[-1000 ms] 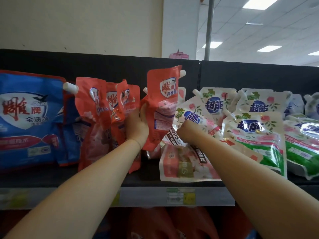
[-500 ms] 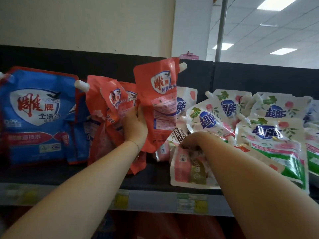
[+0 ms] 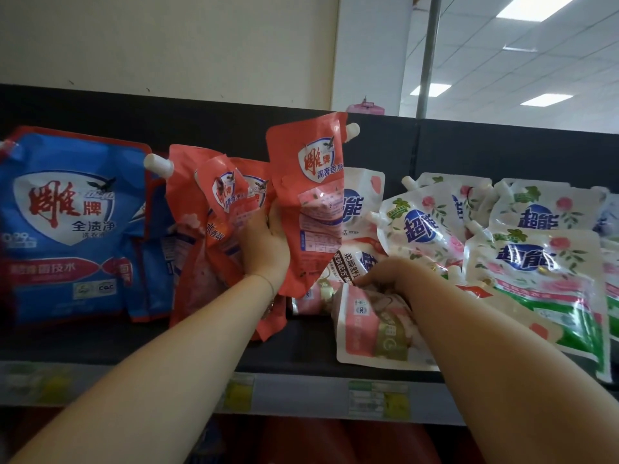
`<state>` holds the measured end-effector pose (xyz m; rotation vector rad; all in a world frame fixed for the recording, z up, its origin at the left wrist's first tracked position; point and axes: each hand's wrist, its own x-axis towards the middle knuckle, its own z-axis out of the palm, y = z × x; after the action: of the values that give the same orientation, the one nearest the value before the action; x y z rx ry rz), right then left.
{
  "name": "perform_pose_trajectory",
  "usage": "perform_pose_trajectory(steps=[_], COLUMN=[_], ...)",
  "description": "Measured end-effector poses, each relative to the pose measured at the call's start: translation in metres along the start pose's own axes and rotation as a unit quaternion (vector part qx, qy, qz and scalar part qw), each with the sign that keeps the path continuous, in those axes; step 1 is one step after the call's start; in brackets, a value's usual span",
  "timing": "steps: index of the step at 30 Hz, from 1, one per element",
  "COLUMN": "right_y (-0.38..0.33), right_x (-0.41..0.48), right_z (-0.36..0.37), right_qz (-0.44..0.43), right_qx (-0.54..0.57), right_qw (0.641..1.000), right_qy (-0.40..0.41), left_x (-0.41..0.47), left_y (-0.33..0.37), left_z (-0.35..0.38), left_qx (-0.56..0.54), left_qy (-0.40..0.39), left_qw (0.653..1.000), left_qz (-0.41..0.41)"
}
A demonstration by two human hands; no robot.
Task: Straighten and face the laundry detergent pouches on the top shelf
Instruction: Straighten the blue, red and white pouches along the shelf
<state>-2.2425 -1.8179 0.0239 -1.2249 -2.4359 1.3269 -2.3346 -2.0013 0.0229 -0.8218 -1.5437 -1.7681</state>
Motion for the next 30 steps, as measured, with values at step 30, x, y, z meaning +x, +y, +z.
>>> perform_pose_trajectory(steps=[30], right_y=[-0.052], right_x=[0.001], right_z=[0.014], right_qz=[-0.437], right_qx=[-0.213], right_qw=[0.744], right_qy=[0.459], left_x=[-0.015], left_y=[-0.013], left_z=[0.028], left_qx=[0.064], left_qy=[0.039], left_qw=[0.996], left_qz=[-0.054])
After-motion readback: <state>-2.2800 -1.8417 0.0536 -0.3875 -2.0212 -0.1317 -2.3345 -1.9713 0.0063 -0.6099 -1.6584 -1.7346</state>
